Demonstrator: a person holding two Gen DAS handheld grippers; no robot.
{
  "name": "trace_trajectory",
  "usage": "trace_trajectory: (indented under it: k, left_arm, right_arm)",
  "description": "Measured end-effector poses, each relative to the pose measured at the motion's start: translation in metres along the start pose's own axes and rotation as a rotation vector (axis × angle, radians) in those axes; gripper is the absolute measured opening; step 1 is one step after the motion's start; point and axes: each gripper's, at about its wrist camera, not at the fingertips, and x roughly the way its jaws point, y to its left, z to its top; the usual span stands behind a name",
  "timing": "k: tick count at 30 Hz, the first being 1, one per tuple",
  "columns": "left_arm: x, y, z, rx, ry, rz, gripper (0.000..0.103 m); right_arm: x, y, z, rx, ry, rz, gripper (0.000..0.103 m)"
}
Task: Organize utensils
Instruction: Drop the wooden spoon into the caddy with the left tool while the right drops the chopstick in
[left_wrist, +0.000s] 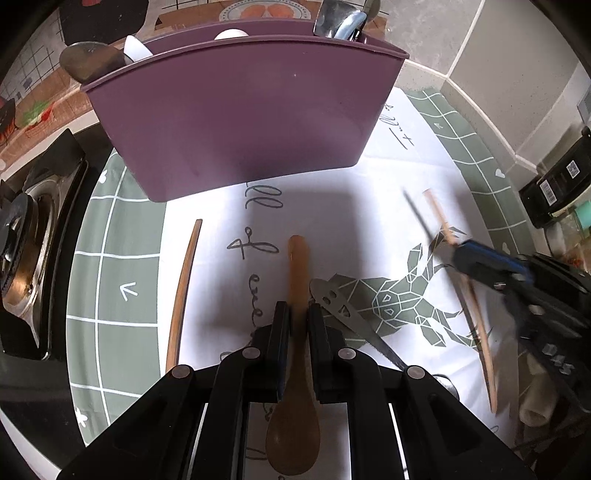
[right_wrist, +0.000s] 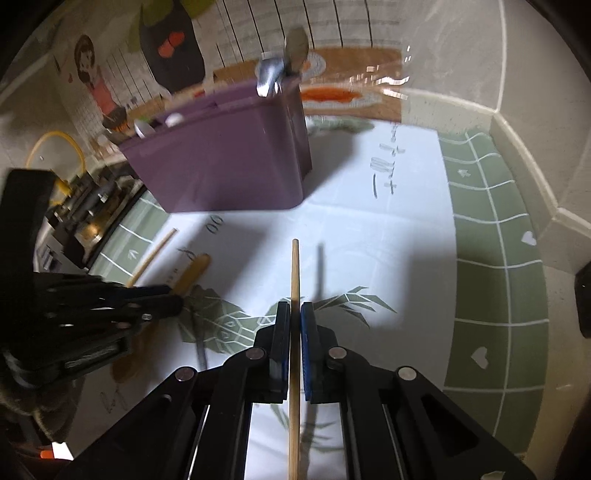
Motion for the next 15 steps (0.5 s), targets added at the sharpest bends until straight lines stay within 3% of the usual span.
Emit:
trace_trajectory:
  k: [4, 9, 15]
  left_arm:
    - [-0.014, 0.000, -0.010, 0.010, -0.048, -0.032, 0.011]
    - [-0.074, 0.011, -0.022, -0.038, -0.204, -0.114, 0.011]
    - [-0.110, 0.019, -0.021, -0.051, -0.337, -0.096, 0.010]
  right_arm:
    - [-0.031, 0.000, 0.001, 0.028, -0.083, 0.039, 0.006]
    - [-0.068, 0.006, 0.000, 0.034, -0.163, 0.069, 0.006]
    - [-0.089, 0.010, 0.006, 0.039, -0.230, 0.091, 0.006]
